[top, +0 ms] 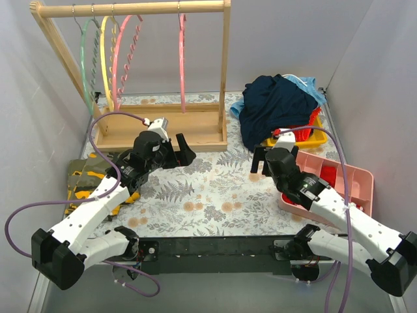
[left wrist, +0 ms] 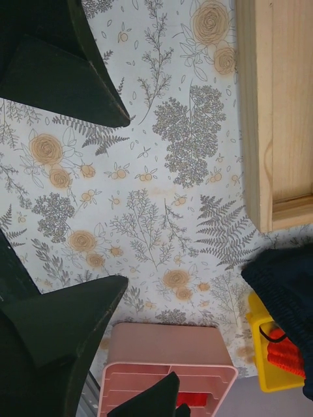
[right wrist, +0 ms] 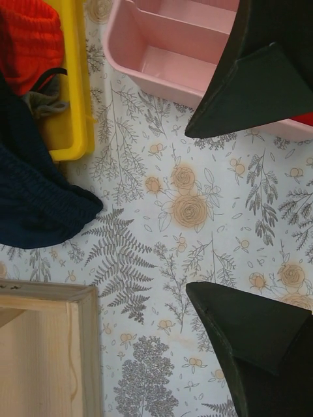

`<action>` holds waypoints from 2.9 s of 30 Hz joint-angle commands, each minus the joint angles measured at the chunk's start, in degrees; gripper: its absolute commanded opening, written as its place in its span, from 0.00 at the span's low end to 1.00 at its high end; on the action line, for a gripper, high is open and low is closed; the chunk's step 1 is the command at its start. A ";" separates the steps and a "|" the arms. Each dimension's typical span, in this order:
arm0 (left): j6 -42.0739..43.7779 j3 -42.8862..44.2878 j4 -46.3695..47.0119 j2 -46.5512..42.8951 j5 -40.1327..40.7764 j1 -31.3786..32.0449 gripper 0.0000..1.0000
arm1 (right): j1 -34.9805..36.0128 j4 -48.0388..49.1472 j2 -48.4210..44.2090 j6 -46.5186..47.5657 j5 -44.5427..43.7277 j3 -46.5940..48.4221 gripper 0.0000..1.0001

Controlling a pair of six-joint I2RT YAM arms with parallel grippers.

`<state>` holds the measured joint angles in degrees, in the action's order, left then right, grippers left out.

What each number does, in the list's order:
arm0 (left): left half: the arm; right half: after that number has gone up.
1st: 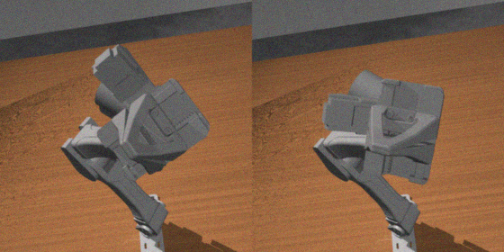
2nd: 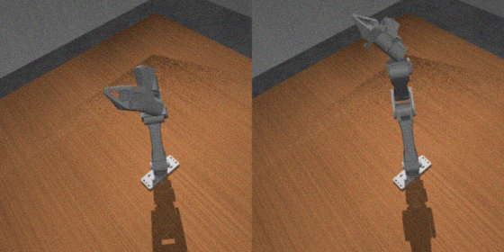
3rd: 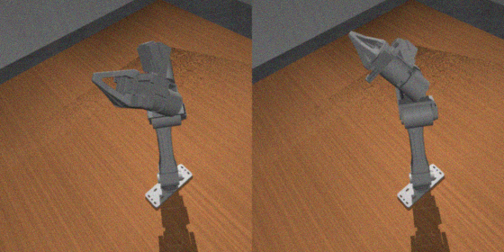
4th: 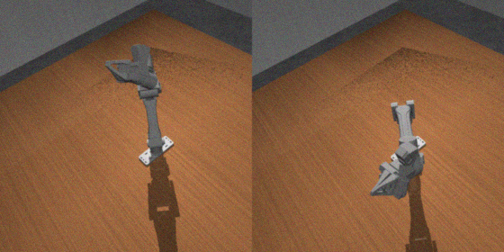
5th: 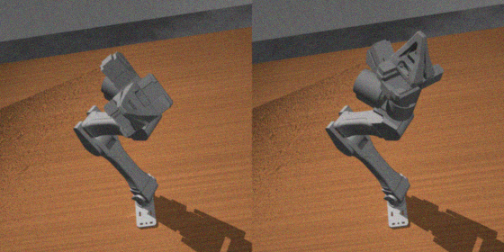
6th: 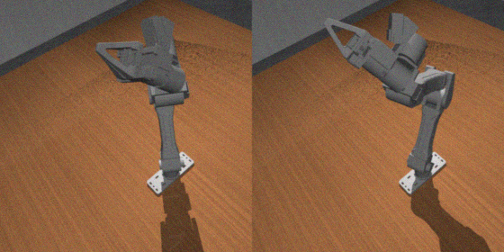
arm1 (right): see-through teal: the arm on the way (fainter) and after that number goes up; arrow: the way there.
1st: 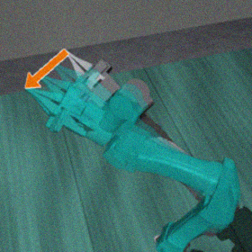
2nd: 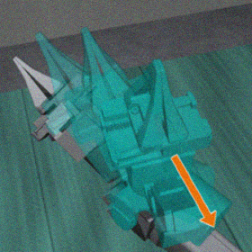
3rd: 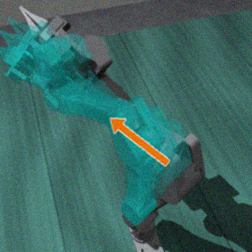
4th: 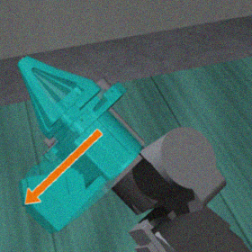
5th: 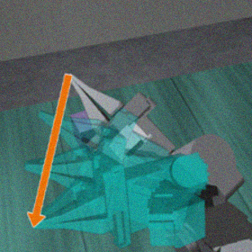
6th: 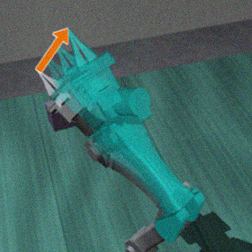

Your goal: Place the shorts on the hanger

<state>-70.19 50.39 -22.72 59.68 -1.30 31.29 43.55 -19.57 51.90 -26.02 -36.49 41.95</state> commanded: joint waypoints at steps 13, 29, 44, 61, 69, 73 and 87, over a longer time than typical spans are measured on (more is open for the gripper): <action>2.08 9.02 -3.73 1.49 -3.79 -0.09 0.98 | -35.62 10.26 38.68 7.57 11.71 36.69 0.96; 2.61 9.55 -5.14 1.32 -4.94 -0.09 0.98 | -40.30 11.68 50.06 8.18 16.45 42.59 0.02; 3.22 6.48 3.11 -0.26 -14.42 -0.09 0.98 | -39.07 10.34 28.35 4.84 30.86 49.88 0.01; -1.17 8.58 19.73 7.63 7.25 23.80 0.93 | -7.09 13.06 15.16 9.22 5.75 50.51 0.01; -8.55 9.90 27.55 16.07 27.04 30.76 0.86 | 4.77 15.18 14.37 12.39 -6.22 48.57 0.01; -9.96 11.13 29.14 18.45 31.44 31.20 0.84 | 6.90 14.65 14.55 13.45 -9.12 48.22 0.01; -12.14 11.65 31.97 21.70 35.22 32.78 0.77 | 8.30 14.48 14.19 14.51 -12.29 46.81 0.01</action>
<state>-79.94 58.70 12.32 78.94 29.58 63.86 51.44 -11.40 67.22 -11.99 -46.54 88.16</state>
